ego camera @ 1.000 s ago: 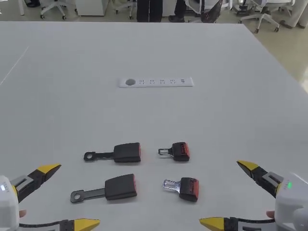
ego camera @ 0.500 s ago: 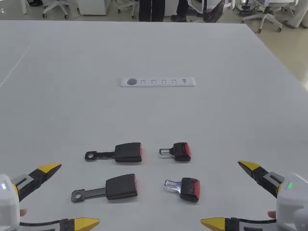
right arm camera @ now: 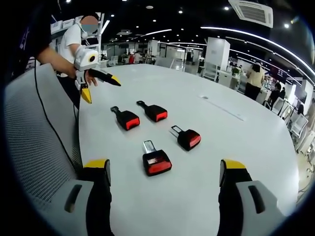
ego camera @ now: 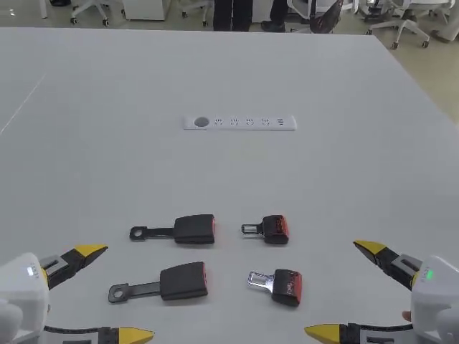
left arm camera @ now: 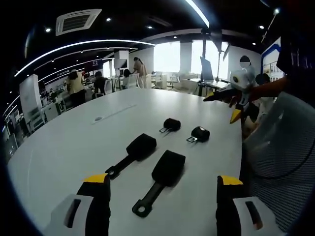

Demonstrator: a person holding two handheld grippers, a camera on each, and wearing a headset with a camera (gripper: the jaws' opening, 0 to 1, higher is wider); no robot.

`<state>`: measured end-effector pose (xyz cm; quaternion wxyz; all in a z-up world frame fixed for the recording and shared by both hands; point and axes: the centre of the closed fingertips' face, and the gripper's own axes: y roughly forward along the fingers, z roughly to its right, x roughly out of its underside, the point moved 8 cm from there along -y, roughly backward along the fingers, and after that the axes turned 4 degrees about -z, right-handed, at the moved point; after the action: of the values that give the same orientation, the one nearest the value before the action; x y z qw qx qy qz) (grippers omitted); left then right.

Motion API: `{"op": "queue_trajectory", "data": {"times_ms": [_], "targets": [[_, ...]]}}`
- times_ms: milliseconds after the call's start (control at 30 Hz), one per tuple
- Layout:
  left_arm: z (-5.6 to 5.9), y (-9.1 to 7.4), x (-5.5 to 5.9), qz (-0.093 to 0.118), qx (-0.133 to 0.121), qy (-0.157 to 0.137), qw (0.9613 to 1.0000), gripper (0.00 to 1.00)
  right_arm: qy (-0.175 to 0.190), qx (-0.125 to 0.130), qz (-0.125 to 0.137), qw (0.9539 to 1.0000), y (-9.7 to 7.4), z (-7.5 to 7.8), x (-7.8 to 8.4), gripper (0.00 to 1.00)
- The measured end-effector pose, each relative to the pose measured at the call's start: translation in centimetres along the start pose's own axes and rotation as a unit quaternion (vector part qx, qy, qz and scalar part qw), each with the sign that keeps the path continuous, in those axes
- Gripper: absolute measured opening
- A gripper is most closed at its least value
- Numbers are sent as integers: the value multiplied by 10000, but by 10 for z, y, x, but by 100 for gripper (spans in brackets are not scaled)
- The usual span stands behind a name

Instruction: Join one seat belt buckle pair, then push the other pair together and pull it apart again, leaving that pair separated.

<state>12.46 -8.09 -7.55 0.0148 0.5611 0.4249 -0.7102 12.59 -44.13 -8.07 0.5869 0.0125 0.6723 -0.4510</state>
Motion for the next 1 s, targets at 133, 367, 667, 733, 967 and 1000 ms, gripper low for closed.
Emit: {"op": "queue_trajectory", "data": {"times_ms": [133,367,667,733,967,1000], "targets": [[-2,3,1,-55,61,62,9999,89,-97,-43,-60,9999,4,3,1,90],[0,16,-7,-268,213,253,9991,82,-326,-172,-218,9991,11,5,2,82],[-3,40,-11,-518,419,486,9966,74,-564,-391,-454,9966,20,3,8,72],[-2,45,-10,-605,486,579,9953,72,-622,-458,-498,9958,22,2,9,70],[-6,60,-7,-866,727,813,9903,63,-807,-652,-638,9926,31,4,11,58],[-6,62,-7,-890,752,851,9895,61,-827,-679,-648,9921,32,4,10,56]]}}
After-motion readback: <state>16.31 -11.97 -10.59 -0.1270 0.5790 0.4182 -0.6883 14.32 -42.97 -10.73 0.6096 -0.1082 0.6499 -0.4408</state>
